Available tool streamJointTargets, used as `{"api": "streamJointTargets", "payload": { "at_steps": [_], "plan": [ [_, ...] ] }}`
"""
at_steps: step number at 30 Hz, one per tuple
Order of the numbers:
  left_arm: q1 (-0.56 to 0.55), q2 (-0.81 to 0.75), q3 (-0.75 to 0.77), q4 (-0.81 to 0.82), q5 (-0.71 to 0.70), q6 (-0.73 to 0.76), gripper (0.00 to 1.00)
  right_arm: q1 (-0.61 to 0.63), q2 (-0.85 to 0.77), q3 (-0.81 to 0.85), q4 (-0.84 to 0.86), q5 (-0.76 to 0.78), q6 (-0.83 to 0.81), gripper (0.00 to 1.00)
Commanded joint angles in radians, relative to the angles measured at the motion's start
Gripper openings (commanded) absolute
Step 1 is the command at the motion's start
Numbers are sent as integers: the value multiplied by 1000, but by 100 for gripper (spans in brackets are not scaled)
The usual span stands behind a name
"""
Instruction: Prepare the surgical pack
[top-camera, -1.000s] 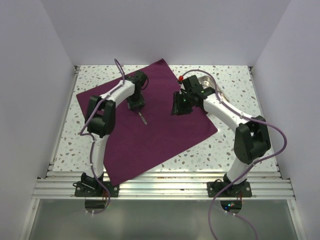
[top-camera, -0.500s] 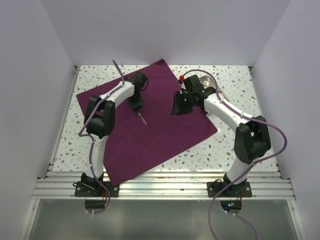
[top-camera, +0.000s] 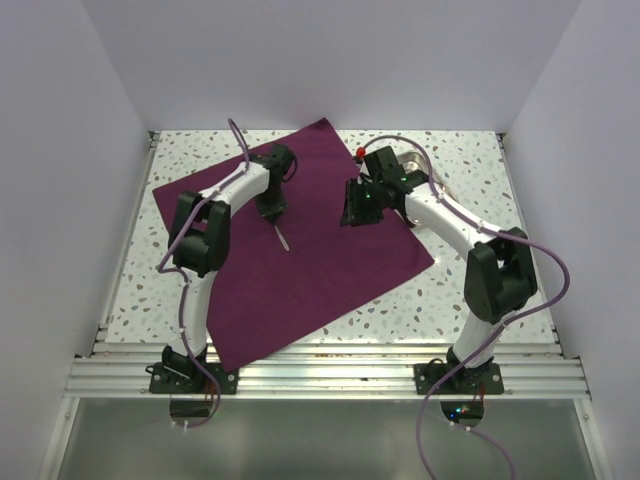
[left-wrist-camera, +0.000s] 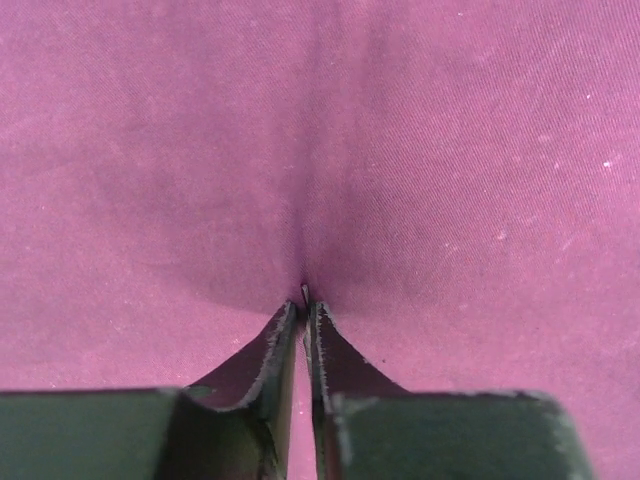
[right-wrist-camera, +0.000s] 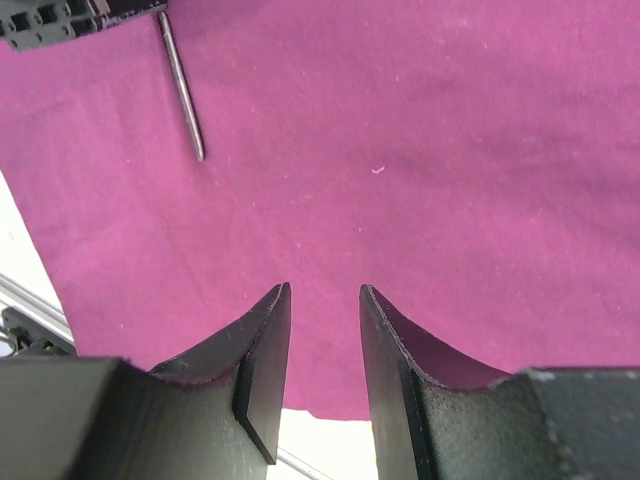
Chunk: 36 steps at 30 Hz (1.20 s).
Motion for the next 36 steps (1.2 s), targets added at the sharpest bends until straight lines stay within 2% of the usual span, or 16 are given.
{"api": "streamJointTargets", "payload": {
  "at_steps": [1,3,9,14,23,28,36],
  "plan": [
    [3,-7,-6,-30,-42,72,15,6,14,51,24,-16,-4,38],
    [2,-30,-7,-31,-38,88,22,6,16,52,28,-16,-1,37],
    [-4,-93,-9,-11,4,109,29,6,18,44,32,-15,-5,38],
    [-6,-103,-7,-3,67,83,28,6,21,48,25,-21,-10,38],
    [-14,-106,-31,20,77,25,29,6,21,39,27,-32,-16,37],
    [-3,-37,41,12,65,26,24,6,22,36,24,-38,-19,37],
    [6,-26,23,16,56,33,21,5,25,32,24,-41,-22,37]
  ]
}}
